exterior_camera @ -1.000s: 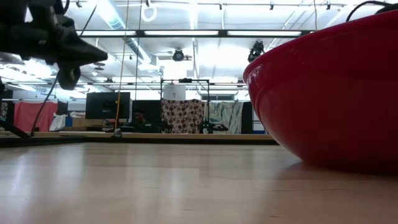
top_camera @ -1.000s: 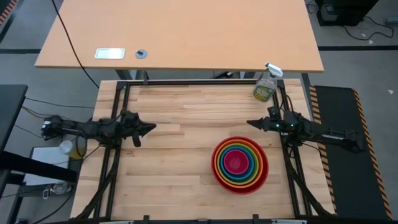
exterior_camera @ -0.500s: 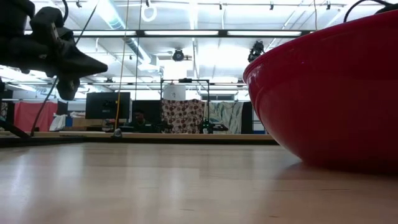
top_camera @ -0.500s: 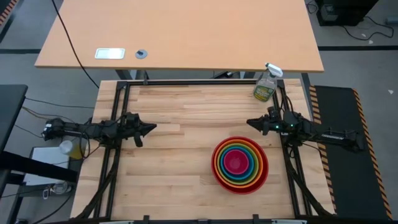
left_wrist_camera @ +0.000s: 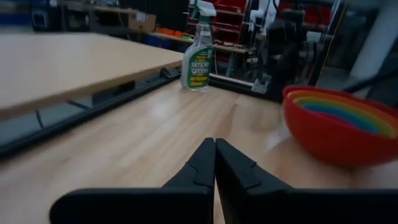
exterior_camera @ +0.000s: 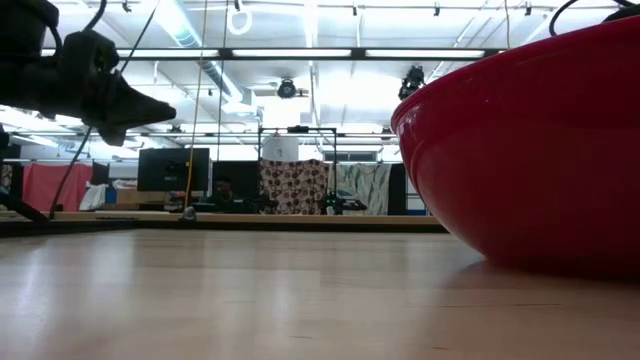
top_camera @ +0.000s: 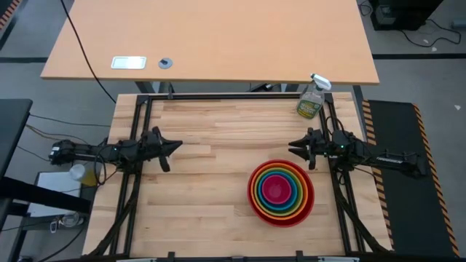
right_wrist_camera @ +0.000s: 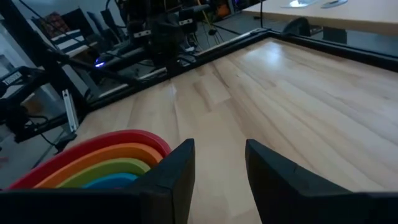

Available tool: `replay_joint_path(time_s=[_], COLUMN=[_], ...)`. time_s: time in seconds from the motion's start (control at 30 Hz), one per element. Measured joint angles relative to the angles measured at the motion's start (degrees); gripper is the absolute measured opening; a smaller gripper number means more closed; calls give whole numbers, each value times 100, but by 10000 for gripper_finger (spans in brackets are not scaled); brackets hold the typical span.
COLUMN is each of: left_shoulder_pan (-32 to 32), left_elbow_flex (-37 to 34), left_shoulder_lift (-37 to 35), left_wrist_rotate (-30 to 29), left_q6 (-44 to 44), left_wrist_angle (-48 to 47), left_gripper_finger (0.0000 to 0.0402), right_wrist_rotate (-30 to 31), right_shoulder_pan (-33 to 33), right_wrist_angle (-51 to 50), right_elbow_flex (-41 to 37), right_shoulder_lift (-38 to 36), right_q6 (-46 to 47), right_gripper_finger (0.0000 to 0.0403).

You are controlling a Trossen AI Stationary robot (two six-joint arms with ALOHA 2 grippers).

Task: Nest bowls inside each other
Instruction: Return to Home Position

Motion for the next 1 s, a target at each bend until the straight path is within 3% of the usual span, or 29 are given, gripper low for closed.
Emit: replay_joint_path(time_s=[0.1, 1.0], left_shoulder_pan=[-1, -1], left_elbow_flex=[0, -7], left_shoulder_lift=[0, 0], left_wrist_rotate=[-2, -2], left_q6=[337, 267], left_wrist_angle=[30, 72], left_gripper_finger=[17, 18], right_wrist_rotate=[0, -2], right_shoulder_pan=[0, 0], right_wrist_angle=[2, 15], right_elbow_flex=[0, 0], right_shoulder_lift=[0, 0], right_q6=[-2, -1], right_gripper_finger=[148, 148])
